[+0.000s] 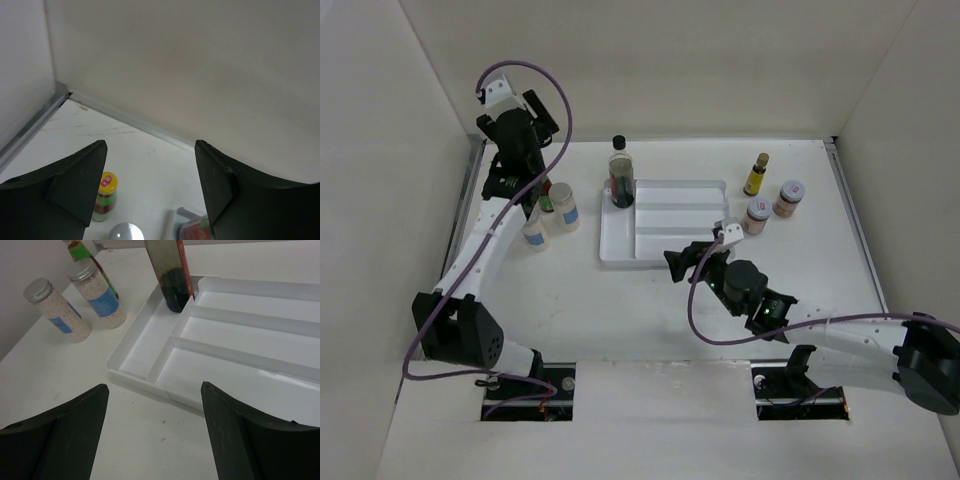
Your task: Organize the condiment bottles
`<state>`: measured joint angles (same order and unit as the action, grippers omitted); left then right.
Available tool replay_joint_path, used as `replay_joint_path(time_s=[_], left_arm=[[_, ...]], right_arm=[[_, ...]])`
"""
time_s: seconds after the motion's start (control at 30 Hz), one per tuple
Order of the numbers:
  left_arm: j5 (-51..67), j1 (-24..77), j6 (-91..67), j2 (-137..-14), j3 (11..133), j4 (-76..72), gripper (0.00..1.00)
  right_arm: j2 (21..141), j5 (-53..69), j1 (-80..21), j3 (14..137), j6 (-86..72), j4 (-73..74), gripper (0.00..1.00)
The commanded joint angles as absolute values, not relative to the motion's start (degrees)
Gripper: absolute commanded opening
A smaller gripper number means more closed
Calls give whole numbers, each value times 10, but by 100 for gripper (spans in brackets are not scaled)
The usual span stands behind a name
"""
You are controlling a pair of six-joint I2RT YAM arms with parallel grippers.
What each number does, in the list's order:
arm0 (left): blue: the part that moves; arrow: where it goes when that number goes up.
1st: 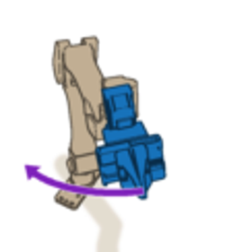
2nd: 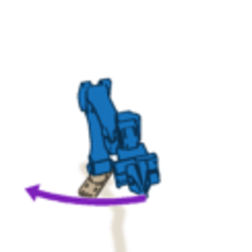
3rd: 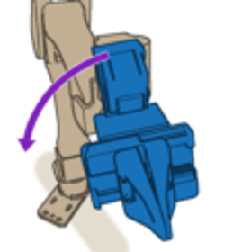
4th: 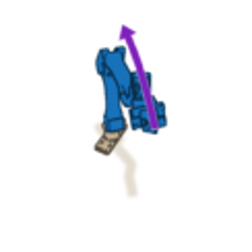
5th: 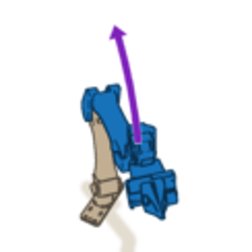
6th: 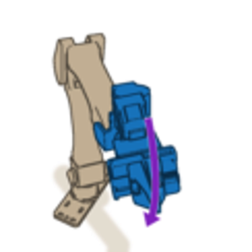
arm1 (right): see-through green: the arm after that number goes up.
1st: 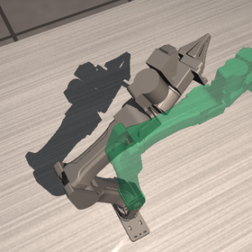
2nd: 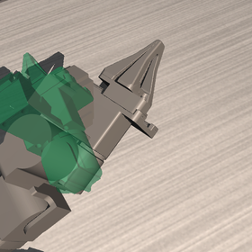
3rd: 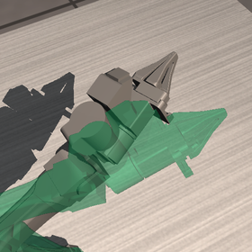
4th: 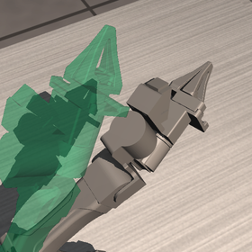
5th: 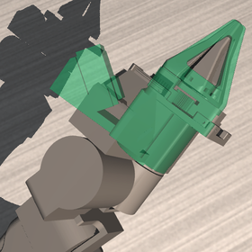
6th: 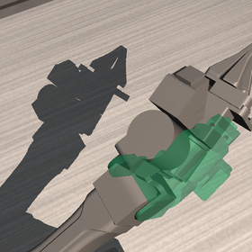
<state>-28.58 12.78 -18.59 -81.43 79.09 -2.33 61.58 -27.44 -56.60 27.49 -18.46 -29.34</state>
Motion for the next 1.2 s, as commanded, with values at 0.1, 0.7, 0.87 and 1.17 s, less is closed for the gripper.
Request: replay_joint_path(time_s=[0.1, 0.7, 0.87, 1.17], left_arm=[[-244, 85, -229, -910, 773, 49, 67], [-252, 65, -238, -978, 774, 43, 52], [-246, 64, -240, -985, 777, 41, 47], [-243, 59, -242, -978, 782, 37, 28]], right_arm=[[618, -287, -560, 277, -190, -324, 81], [636, -280, -559, 279, -191, -327, 82], [636, -280, -559, 280, -189, -330, 82], [640, -280, -559, 279, -191, -329, 82]])
